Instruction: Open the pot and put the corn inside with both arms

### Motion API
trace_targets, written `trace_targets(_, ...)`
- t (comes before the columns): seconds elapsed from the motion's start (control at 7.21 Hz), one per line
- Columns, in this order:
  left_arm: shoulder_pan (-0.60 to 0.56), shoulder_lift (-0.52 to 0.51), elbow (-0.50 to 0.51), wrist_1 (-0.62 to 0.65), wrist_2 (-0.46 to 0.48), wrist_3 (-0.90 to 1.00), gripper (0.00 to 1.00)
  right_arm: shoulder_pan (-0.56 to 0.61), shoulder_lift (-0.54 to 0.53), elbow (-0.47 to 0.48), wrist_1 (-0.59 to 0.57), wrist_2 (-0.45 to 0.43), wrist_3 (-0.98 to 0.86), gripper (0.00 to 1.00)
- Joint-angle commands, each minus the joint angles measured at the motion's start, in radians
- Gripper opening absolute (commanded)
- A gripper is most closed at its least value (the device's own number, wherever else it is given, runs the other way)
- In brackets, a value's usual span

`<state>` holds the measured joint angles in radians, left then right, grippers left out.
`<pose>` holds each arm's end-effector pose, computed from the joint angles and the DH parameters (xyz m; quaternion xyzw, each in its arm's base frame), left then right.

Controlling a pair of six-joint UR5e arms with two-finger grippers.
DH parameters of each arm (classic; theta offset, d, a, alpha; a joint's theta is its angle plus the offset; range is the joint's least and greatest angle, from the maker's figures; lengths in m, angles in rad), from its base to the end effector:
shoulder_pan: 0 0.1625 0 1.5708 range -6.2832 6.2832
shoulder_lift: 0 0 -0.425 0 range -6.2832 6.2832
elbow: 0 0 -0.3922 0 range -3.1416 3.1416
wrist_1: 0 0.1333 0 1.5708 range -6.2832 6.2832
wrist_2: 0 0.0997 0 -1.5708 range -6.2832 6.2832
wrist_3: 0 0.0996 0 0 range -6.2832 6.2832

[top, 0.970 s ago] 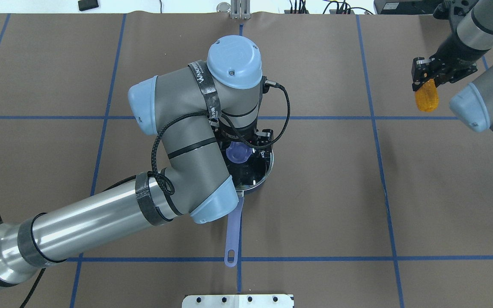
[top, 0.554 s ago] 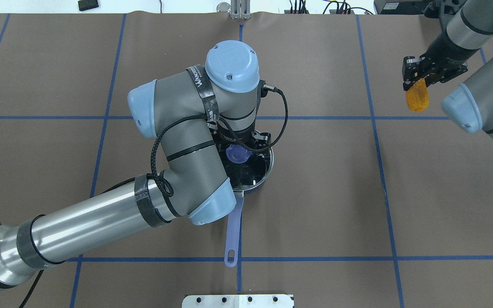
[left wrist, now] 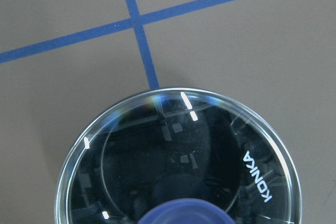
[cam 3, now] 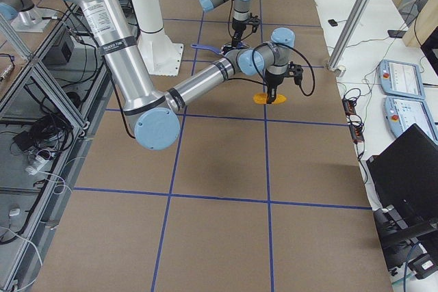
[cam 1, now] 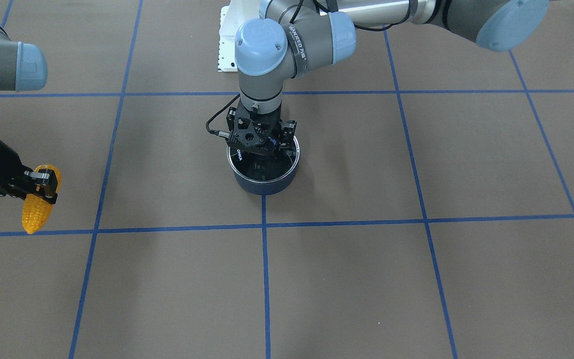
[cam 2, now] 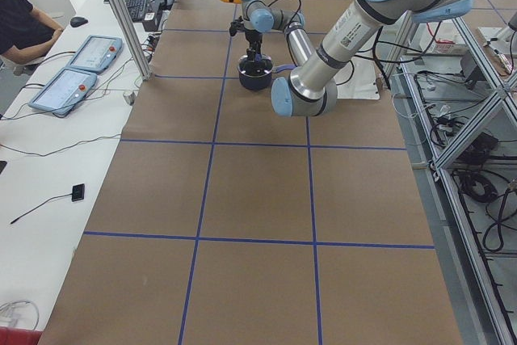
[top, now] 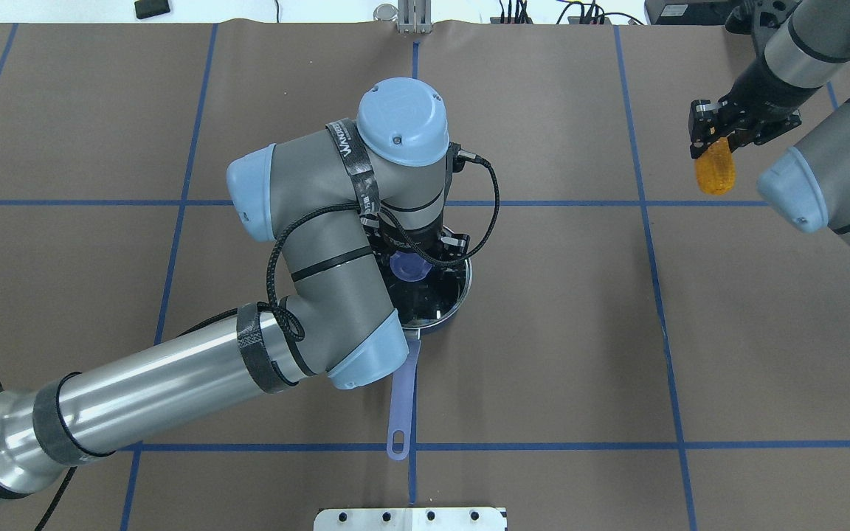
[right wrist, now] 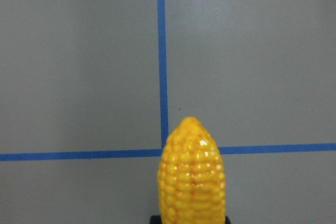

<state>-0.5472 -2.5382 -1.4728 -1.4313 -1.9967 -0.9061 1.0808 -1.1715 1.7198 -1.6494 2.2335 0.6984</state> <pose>0.5821 -0.4626 0.1052 0.0364 0.3992 0.1289 0.9070 -0.2303 -0.5848 0.3745 0.0052 -0.3853 0.0204 0.9225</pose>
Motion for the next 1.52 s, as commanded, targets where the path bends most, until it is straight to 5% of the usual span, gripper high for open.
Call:
trace_targets(0.0,-0.002,0.001,-0.018,0.006,-0.001,0.0,0.6,-0.016,0.001,0.014,0.002,-0.002,0.025,0.28)
trace_targets(0.55,-0.113,0.085,-0.162,0.057,-0.08,0.068,0.58,-0.227,0.149,0.043,0.008,-0.072,0.35,0.28)
trace_targets(1.11,-0.299,0.252,-0.196,0.055,-0.184,0.374,0.58,-0.445,0.321,0.041,0.008,-0.214,0.553,0.3)
trace_targets(1.39,-0.376,0.327,-0.198,0.048,-0.221,0.554,0.58,-0.519,0.331,-0.021,0.133,-0.291,0.546,0.31)
